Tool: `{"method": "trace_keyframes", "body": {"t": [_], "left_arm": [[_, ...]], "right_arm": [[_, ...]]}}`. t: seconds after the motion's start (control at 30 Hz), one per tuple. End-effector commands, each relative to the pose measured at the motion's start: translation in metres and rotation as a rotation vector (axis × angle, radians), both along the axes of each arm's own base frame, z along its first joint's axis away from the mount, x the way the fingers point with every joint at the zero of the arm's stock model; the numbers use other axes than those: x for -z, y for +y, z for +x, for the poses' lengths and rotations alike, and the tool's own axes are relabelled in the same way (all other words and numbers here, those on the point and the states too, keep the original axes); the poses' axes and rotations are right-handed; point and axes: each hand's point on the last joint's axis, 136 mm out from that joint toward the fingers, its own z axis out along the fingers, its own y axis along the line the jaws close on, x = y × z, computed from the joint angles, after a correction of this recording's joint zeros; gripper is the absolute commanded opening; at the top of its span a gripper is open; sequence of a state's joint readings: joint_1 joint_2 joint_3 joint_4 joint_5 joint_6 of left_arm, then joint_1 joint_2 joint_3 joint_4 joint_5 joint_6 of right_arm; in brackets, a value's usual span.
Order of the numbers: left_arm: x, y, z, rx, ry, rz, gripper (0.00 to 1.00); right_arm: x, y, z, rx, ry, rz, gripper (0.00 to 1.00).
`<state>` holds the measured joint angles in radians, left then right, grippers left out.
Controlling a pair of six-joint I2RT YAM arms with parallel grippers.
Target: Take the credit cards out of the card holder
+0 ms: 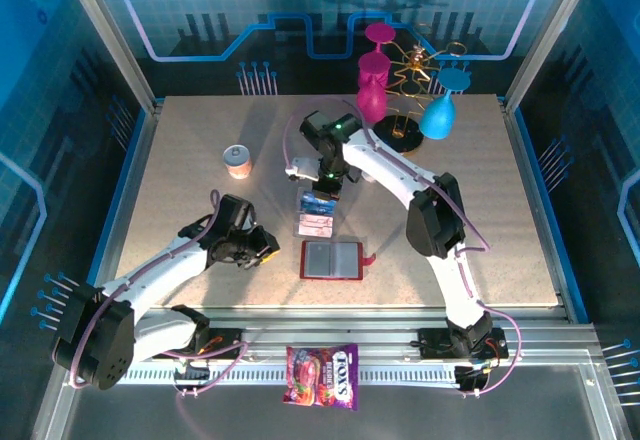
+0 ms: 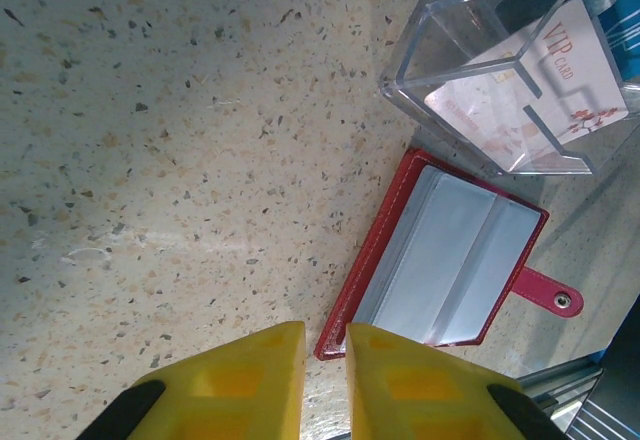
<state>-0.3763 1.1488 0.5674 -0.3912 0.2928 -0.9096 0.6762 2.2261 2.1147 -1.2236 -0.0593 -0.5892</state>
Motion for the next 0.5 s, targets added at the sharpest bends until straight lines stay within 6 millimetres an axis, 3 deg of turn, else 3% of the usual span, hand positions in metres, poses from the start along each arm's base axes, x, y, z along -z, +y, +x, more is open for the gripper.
{"method": "trace_keyframes", "body": {"t": [0.0,0.37,0.47], "left_arm": [[0.001,0.002,-0.006,0.003,0.015,-0.014,0.19],[0.003,0.004,-0.005,-0.006,0.018,-0.020,0.19],[0.003,0.004,-0.004,-0.007,0.018,-0.021,0.19]], "right_arm": [[0.005,0.002,-0.009,-0.041,0.037,-0.030,0.00],[0.022,0.004,-0.023,-0.082,0.132,-0.046,0.00],[0.022,0.001,-0.017,-0.068,0.103,-0.066,0.09]]}}
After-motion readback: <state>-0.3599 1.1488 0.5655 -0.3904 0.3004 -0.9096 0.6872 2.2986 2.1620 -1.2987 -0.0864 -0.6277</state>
